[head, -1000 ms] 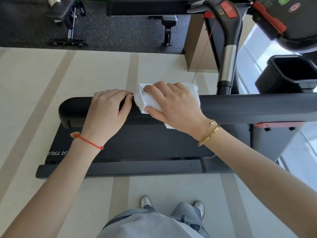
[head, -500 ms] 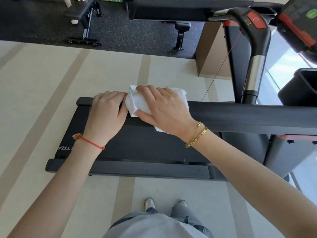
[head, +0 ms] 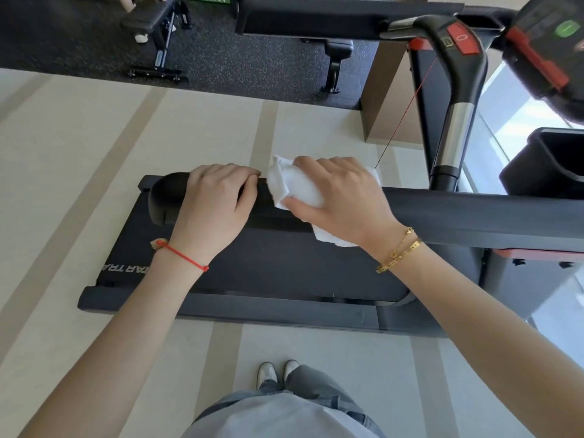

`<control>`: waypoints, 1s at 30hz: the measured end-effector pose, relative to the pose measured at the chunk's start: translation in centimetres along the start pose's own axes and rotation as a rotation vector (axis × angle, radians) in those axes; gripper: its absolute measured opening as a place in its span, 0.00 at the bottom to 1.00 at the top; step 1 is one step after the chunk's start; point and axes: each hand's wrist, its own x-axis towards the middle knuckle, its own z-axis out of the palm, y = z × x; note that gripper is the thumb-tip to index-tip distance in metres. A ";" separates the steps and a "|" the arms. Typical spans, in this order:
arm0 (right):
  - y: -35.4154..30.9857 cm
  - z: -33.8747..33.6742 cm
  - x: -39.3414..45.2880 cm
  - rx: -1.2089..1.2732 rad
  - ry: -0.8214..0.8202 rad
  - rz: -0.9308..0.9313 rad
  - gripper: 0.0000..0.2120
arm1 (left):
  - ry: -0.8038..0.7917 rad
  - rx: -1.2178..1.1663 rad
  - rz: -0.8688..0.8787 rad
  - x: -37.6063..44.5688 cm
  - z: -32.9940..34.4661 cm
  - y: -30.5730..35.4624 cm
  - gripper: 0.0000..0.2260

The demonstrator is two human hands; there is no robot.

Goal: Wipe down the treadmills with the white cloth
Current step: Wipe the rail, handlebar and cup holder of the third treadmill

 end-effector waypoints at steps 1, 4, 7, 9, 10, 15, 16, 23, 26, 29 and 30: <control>0.8 -0.4 -0.6 -0.020 -0.001 0.011 0.25 | -0.008 -0.001 0.006 0.1 0.2 0.6 0.16; 3.1 -1.7 -2.4 -0.071 0.008 0.052 0.25 | -0.012 -0.006 0.024 0.3 0.9 2.1 0.16; 5.2 -3.0 -4.0 -0.112 0.026 0.080 0.26 | -0.030 -0.025 0.022 0.5 1.3 3.1 0.17; 6.4 -3.5 -4.8 -0.138 0.046 0.082 0.26 | -0.028 -0.031 0.018 0.5 1.3 3.3 0.17; 6.7 -3.7 -5.1 -0.143 0.047 0.074 0.26 | -0.025 -0.032 0.017 0.5 1.3 3.4 0.17; 6.9 -3.4 -5.0 -0.138 0.059 0.024 0.28 | -0.020 -0.015 0.014 0.2 1.1 3.1 0.16; 6.7 -3.4 -4.9 -0.138 0.059 0.022 0.28 | -0.019 -0.011 0.005 0.1 1.0 3.0 0.16; 2.7 -1.1 -2.1 -0.136 0.006 -0.037 0.31 | 0.020 0.007 -0.033 -0.7 -0.3 0.1 0.15; -0.8 0.5 0.0 -0.128 -0.014 -0.061 0.32 | 0.023 0.013 -0.079 -1.2 -1.3 -2.6 0.15; -4.4 2.1 2.3 -0.113 -0.001 -0.083 0.31 | -0.001 0.002 -0.124 -1.7 -2.9 -5.7 0.16; -5.6 2.6 3.0 -0.108 0.012 -0.090 0.31 | -0.006 -0.011 -0.125 -1.9 -3.4 -6.8 0.16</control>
